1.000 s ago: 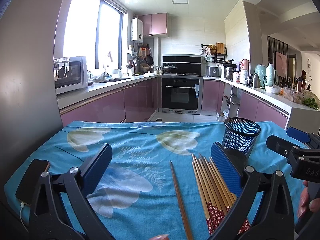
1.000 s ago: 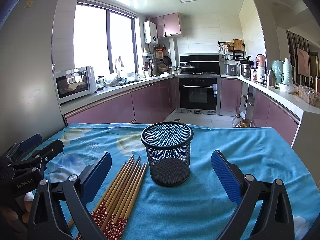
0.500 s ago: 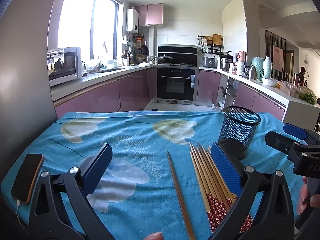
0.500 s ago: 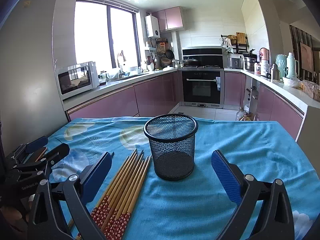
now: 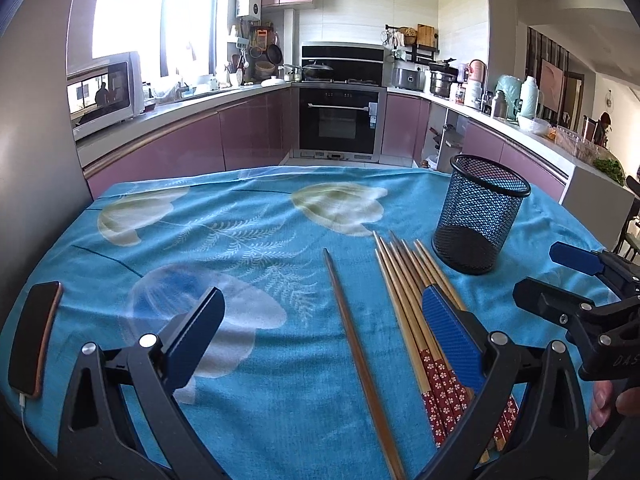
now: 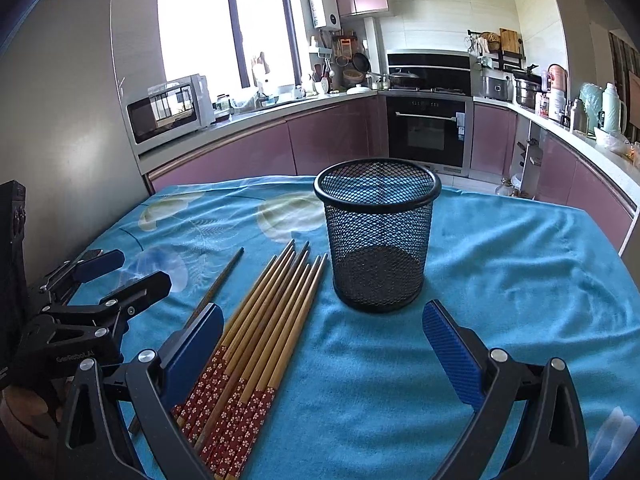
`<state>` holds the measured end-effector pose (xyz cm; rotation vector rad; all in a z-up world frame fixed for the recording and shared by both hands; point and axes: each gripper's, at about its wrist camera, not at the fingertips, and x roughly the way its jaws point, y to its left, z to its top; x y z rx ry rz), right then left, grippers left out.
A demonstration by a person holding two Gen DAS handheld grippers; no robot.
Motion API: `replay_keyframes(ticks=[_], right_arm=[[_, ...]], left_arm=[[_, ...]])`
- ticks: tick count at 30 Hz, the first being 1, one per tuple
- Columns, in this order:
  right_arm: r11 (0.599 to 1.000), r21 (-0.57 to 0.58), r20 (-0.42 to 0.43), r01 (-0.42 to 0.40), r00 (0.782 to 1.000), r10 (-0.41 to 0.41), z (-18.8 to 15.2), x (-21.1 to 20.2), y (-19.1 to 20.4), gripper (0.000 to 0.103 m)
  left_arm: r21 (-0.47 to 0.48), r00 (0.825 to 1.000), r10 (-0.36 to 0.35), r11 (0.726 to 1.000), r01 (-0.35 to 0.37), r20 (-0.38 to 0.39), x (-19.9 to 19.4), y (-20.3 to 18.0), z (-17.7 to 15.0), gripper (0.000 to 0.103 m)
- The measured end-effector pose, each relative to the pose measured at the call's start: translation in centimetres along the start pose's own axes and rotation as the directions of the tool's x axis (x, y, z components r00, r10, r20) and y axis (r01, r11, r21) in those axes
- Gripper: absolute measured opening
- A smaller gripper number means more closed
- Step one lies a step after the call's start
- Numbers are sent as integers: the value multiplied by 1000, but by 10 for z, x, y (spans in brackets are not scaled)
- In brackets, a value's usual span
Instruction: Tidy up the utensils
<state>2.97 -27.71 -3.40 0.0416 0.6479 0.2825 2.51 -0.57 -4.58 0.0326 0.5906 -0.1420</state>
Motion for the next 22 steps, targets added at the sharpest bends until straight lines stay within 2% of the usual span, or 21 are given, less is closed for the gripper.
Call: replay_keyframes(ticks=[5, 14, 18, 20, 22], right_arm=[[1000, 18, -7, 5, 1000, -5, 1, 2, -3, 96], [999, 42, -25, 26, 999, -25, 0, 5, -14, 96], [996, 62, -58, 60, 997, -56, 0, 7, -27, 96], [990, 86, -112, 112, 988, -102, -2, 12, -41, 96], [979, 100, -167, 175, 973, -157, -4, 18, -56, 96]], left_arm=[[-10, 999, -6, 1000, 6, -33, 5, 1, -1, 97], [5, 1000, 11, 1000, -11, -17, 4, -2, 1, 97], [-63, 997, 10, 998, -15, -78, 15, 14, 6, 97], [-102, 992, 6, 995, -19, -126, 25, 27, 7, 97], [-130, 984, 32, 990, -56, -176, 36, 41, 10, 97]])
